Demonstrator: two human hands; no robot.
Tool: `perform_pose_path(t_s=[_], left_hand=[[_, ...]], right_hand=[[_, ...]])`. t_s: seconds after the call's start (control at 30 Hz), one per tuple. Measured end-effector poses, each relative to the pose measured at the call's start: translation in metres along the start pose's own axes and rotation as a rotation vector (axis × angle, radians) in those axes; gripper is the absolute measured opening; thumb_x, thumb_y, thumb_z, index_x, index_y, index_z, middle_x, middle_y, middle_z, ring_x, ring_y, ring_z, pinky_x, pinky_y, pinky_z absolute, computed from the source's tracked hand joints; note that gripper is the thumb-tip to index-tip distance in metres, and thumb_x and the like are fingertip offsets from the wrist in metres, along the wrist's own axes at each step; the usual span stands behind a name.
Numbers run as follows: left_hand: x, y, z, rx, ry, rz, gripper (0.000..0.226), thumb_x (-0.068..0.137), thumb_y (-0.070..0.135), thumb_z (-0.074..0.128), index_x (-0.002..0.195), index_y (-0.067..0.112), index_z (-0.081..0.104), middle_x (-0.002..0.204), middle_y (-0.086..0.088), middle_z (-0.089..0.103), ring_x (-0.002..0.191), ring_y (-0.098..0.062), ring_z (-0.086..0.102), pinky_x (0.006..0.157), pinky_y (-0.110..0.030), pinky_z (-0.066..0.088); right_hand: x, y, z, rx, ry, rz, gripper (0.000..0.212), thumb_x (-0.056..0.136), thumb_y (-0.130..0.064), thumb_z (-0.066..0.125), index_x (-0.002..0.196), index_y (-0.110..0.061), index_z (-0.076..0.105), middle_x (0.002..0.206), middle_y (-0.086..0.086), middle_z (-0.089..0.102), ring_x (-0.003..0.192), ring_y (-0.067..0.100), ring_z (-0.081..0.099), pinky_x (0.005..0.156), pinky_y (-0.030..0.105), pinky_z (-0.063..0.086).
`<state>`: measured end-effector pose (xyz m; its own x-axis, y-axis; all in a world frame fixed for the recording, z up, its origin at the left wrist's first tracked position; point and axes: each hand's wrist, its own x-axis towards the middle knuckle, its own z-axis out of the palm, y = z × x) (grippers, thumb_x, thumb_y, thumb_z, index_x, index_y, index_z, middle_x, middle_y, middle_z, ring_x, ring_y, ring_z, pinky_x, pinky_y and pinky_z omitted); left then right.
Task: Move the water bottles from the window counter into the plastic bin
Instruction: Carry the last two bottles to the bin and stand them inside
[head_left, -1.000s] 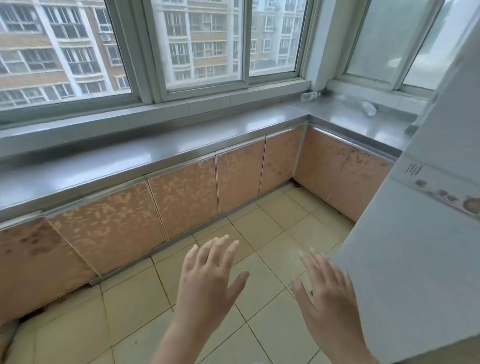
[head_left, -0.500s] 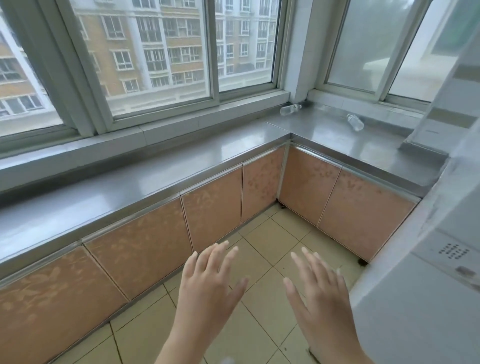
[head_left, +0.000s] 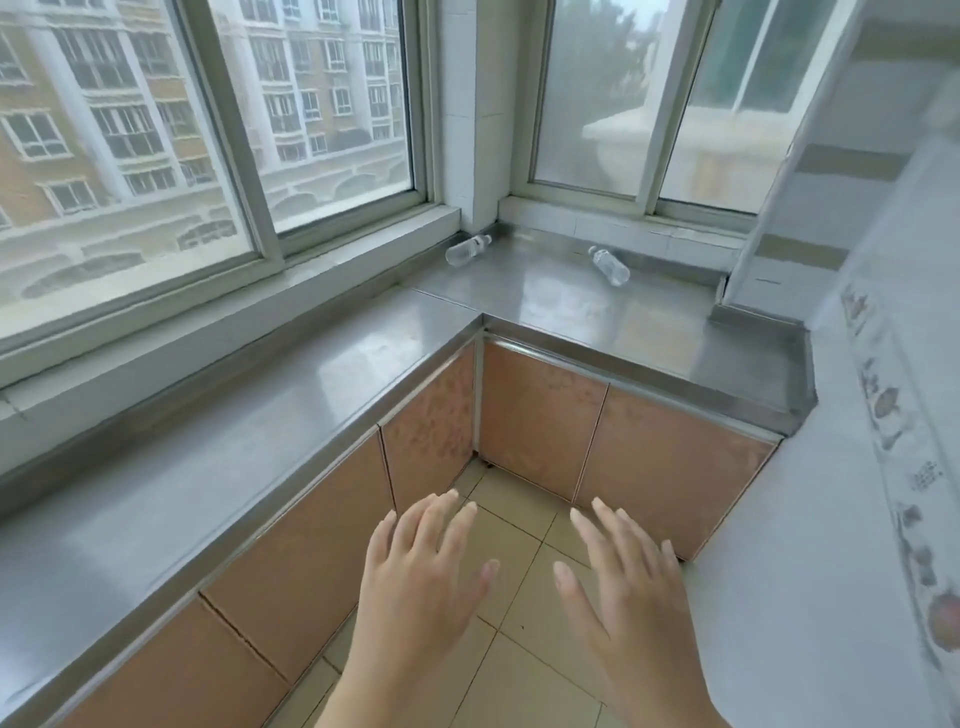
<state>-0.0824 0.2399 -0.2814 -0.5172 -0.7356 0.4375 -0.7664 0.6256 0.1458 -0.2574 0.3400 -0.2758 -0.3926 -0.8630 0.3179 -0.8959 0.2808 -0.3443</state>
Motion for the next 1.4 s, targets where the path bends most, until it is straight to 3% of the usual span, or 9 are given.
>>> perform_pose_path(t_s=[0.47, 0.63, 0.73, 0.87, 1.03, 1.17, 1.4], left_hand=[[0.271, 0.000, 0.137, -0.041, -0.067, 0.028, 0.052, 0.088, 0.053, 0.044, 0.121, 0.022, 0.068, 0.129, 0.004, 0.066, 0.121, -0.019, 0.062, 0.105, -0.040, 0.030], [0.353, -0.003, 0.168, -0.030, -0.084, 0.018, 0.052, 0.089, 0.054, 0.044, 0.122, 0.023, 0.068, 0.130, 0.004, 0.065, 0.122, -0.018, 0.061, 0.103, -0.044, 0.046], [0.396, -0.014, 0.192, -0.021, -0.105, -0.006, 0.053, 0.089, 0.055, 0.043, 0.124, 0.024, 0.067, 0.131, 0.005, 0.064, 0.123, -0.017, 0.059, 0.103, -0.044, 0.045], [0.458, -0.034, 0.234, -0.015, -0.097, 0.004, 0.054, 0.088, 0.055, 0.043, 0.122, 0.023, 0.068, 0.128, 0.003, 0.066, 0.120, -0.019, 0.061, 0.100, -0.044, 0.047], [0.552, -0.059, 0.283, -0.025, -0.118, 0.040, 0.053, 0.088, 0.055, 0.042, 0.121, 0.022, 0.068, 0.127, 0.002, 0.067, 0.117, -0.022, 0.063, 0.104, -0.040, 0.035], [0.626, -0.073, 0.309, -0.030, -0.116, 0.098, 0.052, 0.087, 0.053, 0.043, 0.119, 0.021, 0.069, 0.125, 0.000, 0.068, 0.115, -0.024, 0.065, 0.098, -0.047, 0.048], [0.730, -0.064, 0.374, -0.065, -0.151, 0.160, 0.052, 0.088, 0.052, 0.045, 0.120, 0.018, 0.068, 0.126, -0.002, 0.067, 0.117, -0.024, 0.063, 0.098, -0.048, 0.049]], right_hand=[[0.270, 0.102, 0.066, -0.029, -0.064, 0.048, 0.062, 0.094, -0.059, 0.013, 0.134, -0.029, 0.050, 0.144, -0.004, 0.048, 0.135, 0.015, 0.033, 0.110, 0.042, 0.012], [0.353, 0.129, 0.077, -0.036, -0.088, 0.044, 0.063, 0.093, -0.060, 0.013, 0.140, -0.032, 0.042, 0.151, -0.007, 0.037, 0.141, 0.014, 0.027, 0.114, 0.039, 0.004], [0.399, 0.141, 0.093, -0.033, -0.093, 0.039, 0.067, 0.091, -0.063, 0.007, 0.141, -0.033, 0.040, 0.152, -0.008, 0.035, 0.142, 0.013, 0.025, 0.115, 0.038, 0.003], [0.466, 0.155, 0.120, -0.027, -0.106, 0.067, 0.074, 0.089, -0.066, 0.000, 0.142, -0.033, 0.040, 0.152, -0.007, 0.035, 0.142, 0.013, 0.024, 0.117, 0.043, 0.011], [0.553, 0.171, 0.152, -0.047, -0.122, 0.108, 0.072, 0.091, -0.064, 0.003, 0.140, -0.030, 0.043, 0.150, -0.006, 0.038, 0.139, 0.015, 0.027, 0.115, 0.050, 0.021], [0.622, 0.182, 0.167, -0.068, -0.111, 0.161, 0.065, 0.094, -0.060, 0.008, 0.136, -0.028, 0.046, 0.146, -0.002, 0.046, 0.135, 0.017, 0.030, 0.110, 0.054, 0.031], [0.718, 0.230, 0.198, -0.091, -0.113, 0.236, 0.057, 0.090, -0.052, 0.028, 0.135, -0.024, 0.048, 0.146, 0.001, 0.046, 0.136, 0.023, 0.037, 0.111, 0.054, 0.026]])
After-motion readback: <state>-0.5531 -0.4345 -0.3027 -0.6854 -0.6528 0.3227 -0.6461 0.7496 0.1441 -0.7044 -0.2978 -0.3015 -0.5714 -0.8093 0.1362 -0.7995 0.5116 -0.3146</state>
